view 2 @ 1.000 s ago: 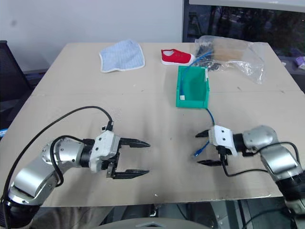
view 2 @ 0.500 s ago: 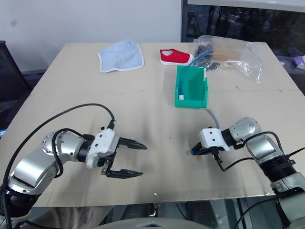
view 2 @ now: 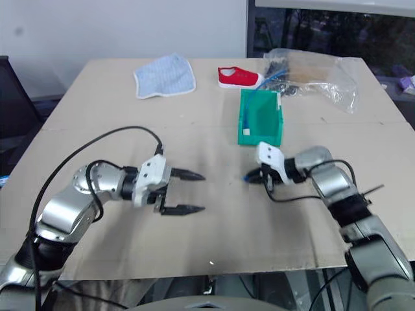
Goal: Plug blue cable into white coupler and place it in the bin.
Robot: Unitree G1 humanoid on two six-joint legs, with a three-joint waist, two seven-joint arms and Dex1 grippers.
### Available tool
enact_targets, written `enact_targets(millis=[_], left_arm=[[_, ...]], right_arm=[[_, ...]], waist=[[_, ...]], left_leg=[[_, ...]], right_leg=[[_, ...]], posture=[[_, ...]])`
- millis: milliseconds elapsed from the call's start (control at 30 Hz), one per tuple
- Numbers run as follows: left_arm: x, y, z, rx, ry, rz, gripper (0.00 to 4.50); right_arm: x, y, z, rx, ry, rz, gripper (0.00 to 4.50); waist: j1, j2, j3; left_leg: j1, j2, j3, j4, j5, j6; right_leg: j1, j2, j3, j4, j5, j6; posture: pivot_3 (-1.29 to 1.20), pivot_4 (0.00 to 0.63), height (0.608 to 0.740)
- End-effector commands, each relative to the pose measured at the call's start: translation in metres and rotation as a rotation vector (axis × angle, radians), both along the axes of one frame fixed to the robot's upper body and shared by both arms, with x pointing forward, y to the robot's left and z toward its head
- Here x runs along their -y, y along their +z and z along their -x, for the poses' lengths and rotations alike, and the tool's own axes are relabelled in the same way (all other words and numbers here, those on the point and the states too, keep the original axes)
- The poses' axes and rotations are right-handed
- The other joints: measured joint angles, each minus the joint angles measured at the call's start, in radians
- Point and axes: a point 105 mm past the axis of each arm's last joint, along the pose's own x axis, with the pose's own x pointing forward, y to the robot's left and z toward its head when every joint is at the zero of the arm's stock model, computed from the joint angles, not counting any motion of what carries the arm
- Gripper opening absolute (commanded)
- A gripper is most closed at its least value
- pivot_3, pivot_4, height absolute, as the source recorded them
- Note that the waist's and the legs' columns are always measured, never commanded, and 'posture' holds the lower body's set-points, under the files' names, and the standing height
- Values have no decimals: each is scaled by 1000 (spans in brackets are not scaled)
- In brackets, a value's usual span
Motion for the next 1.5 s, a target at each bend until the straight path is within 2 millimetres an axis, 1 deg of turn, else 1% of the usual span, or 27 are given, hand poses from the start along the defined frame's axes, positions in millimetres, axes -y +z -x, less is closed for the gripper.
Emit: enact_targets(millis=[33, 67, 100, 133, 200, 267, 333, 367, 433, 533, 600, 700, 767, 933, 1033, 1100, 1133, 1167, 1233, 1267, 1300, 1367, 1467, 1500], left_arm=[[11, 0, -23, 49, 26, -32, 3816], [15, 0, -30, 59, 35, -33, 3816], [18, 0, -36, 69, 39, -36, 3816], [22, 2, -40, 73, 33, -28, 3816], [30, 5, -48, 78, 19, -3, 3816], [41, 4, -55, 97, -19, -9, 3816], [48, 0, -61, 109, -54, -28, 3816], [51, -3, -63, 113, -72, -46, 3816], [56, -10, -67, 114, -119, -80, 3816], [65, -18, -71, 67, -172, -115, 3816], [70, -21, -75, 32, -187, -132, 3816], [73, -24, -84, 36, -182, -167, 3816], [75, -27, -90, 46, -179, -193, 3816], [76, -38, -96, 49, -195, -264, 3816], [75, -40, -99, 44, -196, -278, 3816], [75, -41, -100, 45, -198, -280, 3302], [76, -42, -100, 42, -196, -276, 2970], [77, -42, -99, 34, -198, -269, 2550], [78, -43, -98, 6, -197, -251, 1547], [79, -44, -97, -7, -195, -244, 1195], [79, -44, -97, -13, -196, -241, 623], [80, -42, -94, -27, -213, -221, 36], [84, -32, -91, -69, -213, -143, 36], [89, -22, -91, -116, -197, -69, 36]], right_arm=[[-2, 2, -11, 19, -41, -33, 33], [-2, 5, -13, 30, -45, -47, 33], [0, 8, -12, 34, -41, -57, 846], [3, 11, -11, 42, -42, -69, 1093], [10, 21, -10, 74, -67, -107, 2113], [24, 42, -3, 130, -135, -219, 3097], [37, 57, 8, 155, -209, -326, 3878], [44, 60, 18, 154, -239, -365, 4291], [57, 60, 42, 141, -305, -426, 4291], [72, 55, 76, 106, -396, -491, 4291], [80, 52, 94, 78, -437, -496, 4291], [86, 53, 106, 67, -480, -489, 4291], [90, 52, 113, 71, -508, -472, 4291], [91, 50, 120, 81, -557, -472, 4291], [89, 49, 122, 81, -566, -474, 4291], [89, 47, 123, 81, -570, -473, 4323], [88, 47, 124, 80, -569, -473, 4323], [87, 47, 125, 78, -568, -476, 4323], [86, 47, 126, 74, -564, -482, 4323], [85, 46, 127, 71, -559, -483, 4323], [84, 46, 127, 70, -555, -482, 4323], [82, 45, 128, 67, -550, -488, 4323], [79, 42, 128, 40, -554, -508, 4323], [76, 43, 127, 6, -571, -559, 4323]], waist=[[7, 0, 0], [7, 0, 0], [6, 0, 0], [6, 0, 0], [7, 0, 0], [9, 0, 1], [11, 0, 1], [12, 0, 1], [16, 0, 1], [11, 0, 1], [5, 0, 1], [-10, -1, 2], [-12, -1, 2], [-13, -2, 2], [-8, -2, 2], [-6, -2, 2], [-5, -3, 1], [-4, -3, 1], [-5, -3, 1], [-4, -3, 1], [-4, -3, 1], [-3, -3, 1], [-2, -3, 1], [-2, -3, 1]], left_leg=[[-1, 0, 0, 0, 0, 0], [-3, 0, 0, 0, 0, 0], [-3, 0, 1, 0, 0, 0], [-4, 0, 1, 0, 0, 0], [-4, 0, 1, 0, 0, 0], [-5, 0, 0, 0, 0, 0], [-6, -1, 0, 0, 0, 0], [-7, -1, 0, 0, 0, 0], [-7, -1, 0, -1, 0, 0], [-7, -1, -1, -1, 0, 0], [-7, -1, -1, -1, 0, 0], [-5, -1, -1, 0, 0, 0], [-4, -2, -2, 0, 0, 0], [-4, -2, -2, 1, 0, 0], [-5, -2, -2, 1, 0, 0], [-5, -2, -2, 1, 0, 0], [-5, -2, -3, 1, 0, 0], [-5, -2, -3, 1, 0, 0], [-5, -2, -3, 1, 0, 0], [-5, -2, -3, 1, 0, 0], [-5, -2, -3, 1, 0, 0], [-5, -2, -3, 1, 0, 0], [-5, -2, -3, 1, 0, 0], [-5, -2, -3, 1, 0, 0]], right_leg=[[-1, 0, 0, -1, 0, 0], [-1, 0, 0, -1, 0, 0], [-2, 0, 0, -2, 0, 0], [-2, 0, 0, -2, 0, 0], [-3, 0, 0, -2, 0, 0], [-3, 0, -1, -2, 0, 1], [-3, 0, -1, -2, 0, 1], [-3, 0, -1, -2, 0, 1], [-3, 0, -3, -2, 0, 1], [-3, 0, -3, -2, -1, 1], [-3, 1, -3, -2, -1, 1], [-2, 1, 1, -1, -1, 2], [-2, 1, 3, 0, -1, 2], [0, 3, 3, -1, -1, 2], [0, 3, 4, -1, -1, 2], [0, 3, 4, -2, -1, 2], [0, 3, 4, -2, -1, 2], [0, 3, 4, -2, -1, 2], [0, 3, 4, -2, -1, 2], [0, 3, 4, -2, -1, 2], [0, 3, 4, -2, -1, 2], [0, 3, 3, -2, -1, 2], [0, 3, 3, -2, -1, 2], [0, 3, 3, -2, -1, 2]], posture=[[0, 150, 740], [0, 150, 740], [0, 150, 740], [0, 150, 740], [0, 150, 740], [0, 150, 740], [0, 150, 740], [0, 150, 740], [0, 150, 740], [0, 150, 740], [0, 150, 740], [0, 150, 740], [0, 150, 740], [0, 150, 740], [0, 150, 740], [0, 150, 740], [0, 150, 740], [0, 150, 740], [0, 150, 740], [0, 150, 740], [0, 150, 740], [0, 150, 740], [0, 150, 740], [0, 150, 740]])
